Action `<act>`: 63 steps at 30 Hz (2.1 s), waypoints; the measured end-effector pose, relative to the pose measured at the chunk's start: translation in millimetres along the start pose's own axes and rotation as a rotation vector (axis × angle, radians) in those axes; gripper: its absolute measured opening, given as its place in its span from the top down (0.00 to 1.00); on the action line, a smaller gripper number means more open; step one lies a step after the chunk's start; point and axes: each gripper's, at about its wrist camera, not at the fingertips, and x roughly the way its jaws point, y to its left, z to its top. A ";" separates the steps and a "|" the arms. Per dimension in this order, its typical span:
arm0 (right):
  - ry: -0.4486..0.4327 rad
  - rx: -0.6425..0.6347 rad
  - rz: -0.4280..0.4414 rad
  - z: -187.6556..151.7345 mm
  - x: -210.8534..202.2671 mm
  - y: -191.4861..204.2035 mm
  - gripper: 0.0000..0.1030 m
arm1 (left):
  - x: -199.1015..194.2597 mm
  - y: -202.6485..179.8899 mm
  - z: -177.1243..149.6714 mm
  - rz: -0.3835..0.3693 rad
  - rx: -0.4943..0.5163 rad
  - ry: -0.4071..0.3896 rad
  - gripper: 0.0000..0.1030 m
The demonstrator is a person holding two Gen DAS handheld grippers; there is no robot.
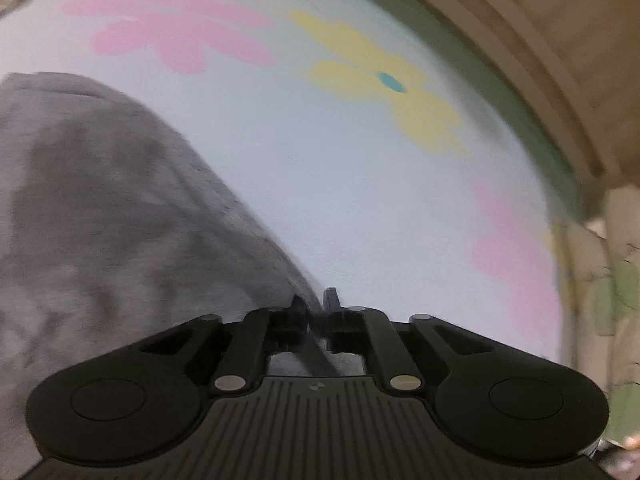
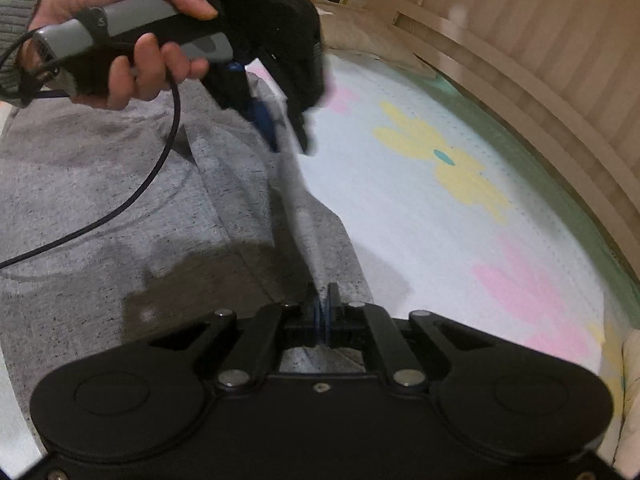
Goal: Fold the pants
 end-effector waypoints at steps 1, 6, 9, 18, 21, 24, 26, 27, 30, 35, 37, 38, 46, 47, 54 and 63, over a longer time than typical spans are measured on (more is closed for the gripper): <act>-0.004 0.009 -0.003 -0.5 -3.9 1.0 0.93 | -7.6 -1.5 -4.6 0.011 0.017 -0.012 0.92; -0.029 0.030 0.001 -3.9 -37.5 10.0 0.93 | -75.0 -8.1 -53.4 0.058 0.159 -0.139 0.92; -0.034 0.024 0.021 -10.7 -60.5 24.4 0.93 | -117.7 4.2 -94.7 0.052 0.177 -0.187 0.92; 0.081 -0.031 0.092 -50.5 -88.9 89.0 0.92 | -123.9 46.0 -174.7 0.079 0.131 -0.094 0.92; 0.129 -0.015 0.102 -60.1 -86.9 96.7 0.86 | -102.2 51.3 -177.5 0.093 0.129 -0.034 0.92; 0.106 0.125 0.112 -60.3 -95.8 80.9 0.80 | -87.2 54.8 -176.8 0.105 0.139 0.008 0.92; 0.069 0.297 0.106 -57.2 -107.4 56.5 0.61 | -84.9 56.1 -176.5 0.104 0.134 0.005 0.92; 0.057 0.363 0.085 -54.3 -109.6 42.3 0.56 | -84.0 55.1 -175.7 0.106 0.139 0.001 0.92; 0.074 0.518 -0.063 -50.9 -101.1 -1.3 0.49 | -85.3 49.0 -183.5 0.123 0.184 -0.023 0.92; 0.186 0.668 -0.345 -52.7 -47.3 -63.9 0.47 | -86.0 51.4 -191.2 0.120 0.200 -0.038 0.92; 0.242 0.714 -0.415 -55.4 -21.8 -82.9 0.47 | -88.9 60.0 -196.3 0.101 0.183 -0.039 0.92; 0.279 0.728 -0.440 -55.9 -8.6 -90.8 0.46 | -88.8 61.8 -194.8 0.095 0.176 -0.038 0.92; 0.440 0.846 -0.449 -83.1 19.0 -116.6 0.81 | -85.7 57.9 -195.3 0.090 0.179 -0.052 0.92; 0.407 0.877 -0.420 -83.0 8.4 -121.5 0.93 | -83.5 57.0 -194.6 0.092 0.179 -0.055 0.92; 0.112 1.101 -0.522 -116.8 -128.6 -142.1 0.94 | -80.8 52.7 -197.3 0.110 0.155 -0.067 0.92; 0.319 1.356 -0.524 -239.3 -161.7 -120.7 0.81 | -78.7 45.5 -201.0 0.135 0.164 -0.078 0.89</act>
